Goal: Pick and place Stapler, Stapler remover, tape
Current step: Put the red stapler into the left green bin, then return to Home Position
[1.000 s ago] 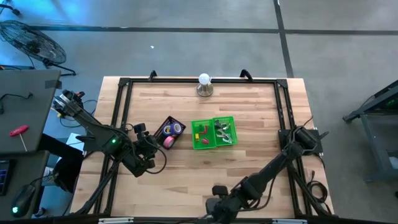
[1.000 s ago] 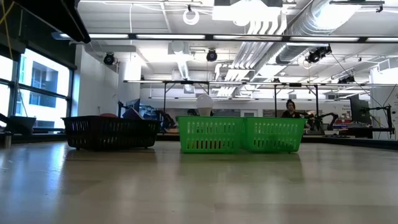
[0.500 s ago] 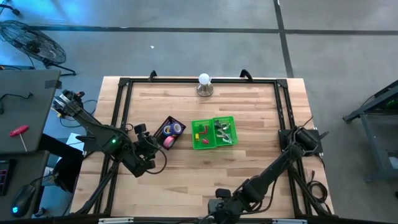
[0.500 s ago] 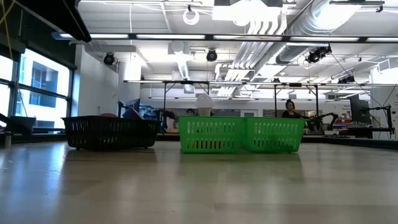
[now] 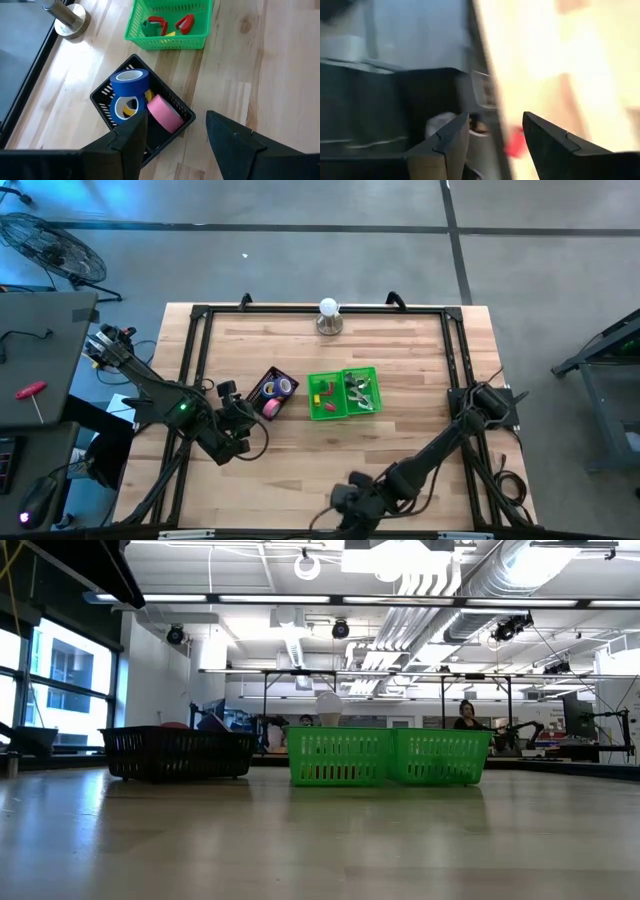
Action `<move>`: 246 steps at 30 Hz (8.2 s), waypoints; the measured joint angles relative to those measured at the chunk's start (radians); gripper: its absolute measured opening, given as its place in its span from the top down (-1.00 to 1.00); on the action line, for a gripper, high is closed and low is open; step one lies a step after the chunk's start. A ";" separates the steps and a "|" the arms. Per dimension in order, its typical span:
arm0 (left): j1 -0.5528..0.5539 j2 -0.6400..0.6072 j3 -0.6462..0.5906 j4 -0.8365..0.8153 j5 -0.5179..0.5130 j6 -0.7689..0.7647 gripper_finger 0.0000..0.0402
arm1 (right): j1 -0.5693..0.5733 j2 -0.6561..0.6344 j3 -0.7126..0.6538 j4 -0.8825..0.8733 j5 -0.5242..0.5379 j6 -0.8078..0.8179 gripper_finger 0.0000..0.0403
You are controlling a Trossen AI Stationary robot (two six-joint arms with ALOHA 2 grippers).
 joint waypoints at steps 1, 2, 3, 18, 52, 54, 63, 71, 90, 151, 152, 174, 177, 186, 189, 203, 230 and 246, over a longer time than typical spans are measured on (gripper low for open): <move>0.000 0.000 0.000 0.000 0.000 0.000 0.03 | 0.000 0.000 0.000 -0.039 0.016 0.005 0.12; 0.000 0.000 0.000 0.000 0.000 0.000 0.03 | 0.004 0.000 0.000 -0.079 0.033 0.017 0.11; 0.000 0.000 0.000 0.000 0.000 0.000 0.03 | 0.012 0.000 0.000 -0.113 0.053 0.038 0.11; 0.000 0.000 0.000 0.006 0.001 -0.011 0.03 | 0.114 0.048 0.000 -0.177 0.145 0.248 0.13; 0.000 0.000 0.000 0.055 0.016 0.007 0.03 | 0.072 0.323 0.371 -0.504 0.018 0.218 0.14; 0.000 0.000 0.001 0.055 0.015 0.007 0.03 | 0.069 0.323 0.371 -0.509 0.018 0.223 0.13; 0.000 0.000 0.001 0.058 0.015 0.007 0.03 | 0.066 0.323 0.370 -0.548 0.031 0.251 0.12; 0.000 0.000 0.001 0.073 0.015 0.007 0.03 | 0.066 0.323 0.370 -0.500 0.025 0.242 0.13; 0.000 0.000 0.001 0.073 0.016 0.007 0.03 | 0.040 0.364 0.369 -0.470 -0.028 0.203 0.12; 0.000 0.000 0.001 0.081 0.050 0.007 0.03 | 0.020 0.398 0.370 -0.455 -0.052 0.162 0.13; 0.000 0.000 0.001 0.081 0.050 0.007 0.03 | 0.020 0.398 0.370 -0.455 -0.052 0.162 0.14; 0.000 0.000 0.001 0.081 0.053 -0.019 0.03 | 0.013 0.399 0.370 -0.459 -0.046 0.117 0.74; 0.000 0.000 0.001 0.081 0.053 -0.019 0.03 | 0.013 0.399 0.370 -0.462 -0.040 0.116 0.74; 0.000 0.000 0.001 0.081 0.053 -0.019 0.03 | 0.003 0.319 0.365 -0.598 0.102 0.067 0.74; 0.000 0.000 0.001 0.081 0.053 -0.019 0.03 | -0.013 0.260 0.369 -0.700 0.178 0.063 0.74; 0.000 0.000 0.001 0.081 0.053 -0.019 0.03 | -0.246 0.022 0.370 -0.870 0.423 -0.238 0.74; 0.000 0.000 0.001 0.107 0.053 -0.019 0.03 | -0.769 0.033 -0.035 -0.424 0.047 -0.675 0.12; 0.000 0.000 0.001 0.114 0.055 -0.019 0.03 | -0.649 -0.073 0.305 -0.660 0.041 -0.759 -0.23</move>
